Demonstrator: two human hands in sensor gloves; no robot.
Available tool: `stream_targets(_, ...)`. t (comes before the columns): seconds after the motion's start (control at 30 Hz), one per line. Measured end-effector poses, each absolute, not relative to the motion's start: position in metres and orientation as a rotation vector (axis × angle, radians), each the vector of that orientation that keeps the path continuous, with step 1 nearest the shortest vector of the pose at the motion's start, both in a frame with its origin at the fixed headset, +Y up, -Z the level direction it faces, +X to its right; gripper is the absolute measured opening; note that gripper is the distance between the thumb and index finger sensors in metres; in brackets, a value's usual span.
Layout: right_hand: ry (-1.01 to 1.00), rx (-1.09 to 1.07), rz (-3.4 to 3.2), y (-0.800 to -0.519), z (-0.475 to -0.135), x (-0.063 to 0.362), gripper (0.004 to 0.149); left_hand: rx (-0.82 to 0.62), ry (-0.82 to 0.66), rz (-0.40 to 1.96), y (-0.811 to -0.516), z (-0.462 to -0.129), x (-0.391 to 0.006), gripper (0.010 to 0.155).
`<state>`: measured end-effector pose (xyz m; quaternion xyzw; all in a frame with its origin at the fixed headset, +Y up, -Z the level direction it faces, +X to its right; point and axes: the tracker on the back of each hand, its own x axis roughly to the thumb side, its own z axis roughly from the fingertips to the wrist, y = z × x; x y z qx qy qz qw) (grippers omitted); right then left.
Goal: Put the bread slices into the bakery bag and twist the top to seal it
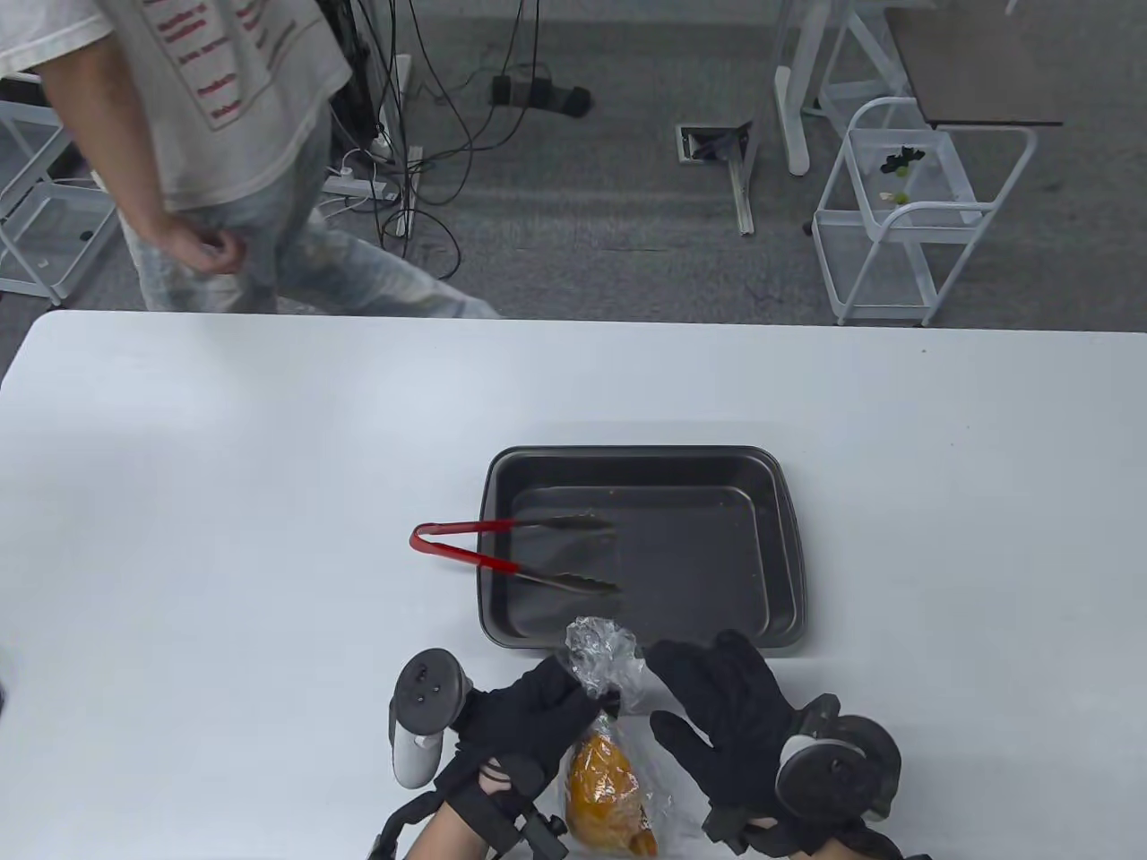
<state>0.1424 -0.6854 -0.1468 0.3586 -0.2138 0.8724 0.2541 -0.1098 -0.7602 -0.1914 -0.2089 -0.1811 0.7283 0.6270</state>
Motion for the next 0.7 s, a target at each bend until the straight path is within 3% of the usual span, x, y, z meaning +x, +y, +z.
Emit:
stream_targets(0.1, -0.907, 1.243, 2.562, -0.686, -0.13, 0.126, 0.076, -0.722, -0.464, 1.78, -0.775, -0.196, -0.105, 0.054)
stream_targets(0.27, -1.317, 1.516, 2.575, -0.689, -0.111, 0.103, 0.071, -0.846, -0.439, 1.741, -0.781, -0.193, -0.098, 0.053)
stream_targets(0.33, -1.354, 1.562, 2.557, -0.691, -0.108, 0.098, 0.058, -0.851, -0.428, 1.756, -0.782, -0.192, -0.097, 0.053)
stream_targets(0.53, -1.363, 1.612, 2.491, -0.693, -0.105, 0.095, 0.044, -0.875, -0.401, 1.627, -0.784, -0.191, -0.095, 0.053)
stream_targets(0.7, -1.377, 1.585, 2.533, -0.693, -0.106, 0.092, 0.042, -0.863, -0.413, 1.646, -0.784, -0.192, -0.095, 0.053)
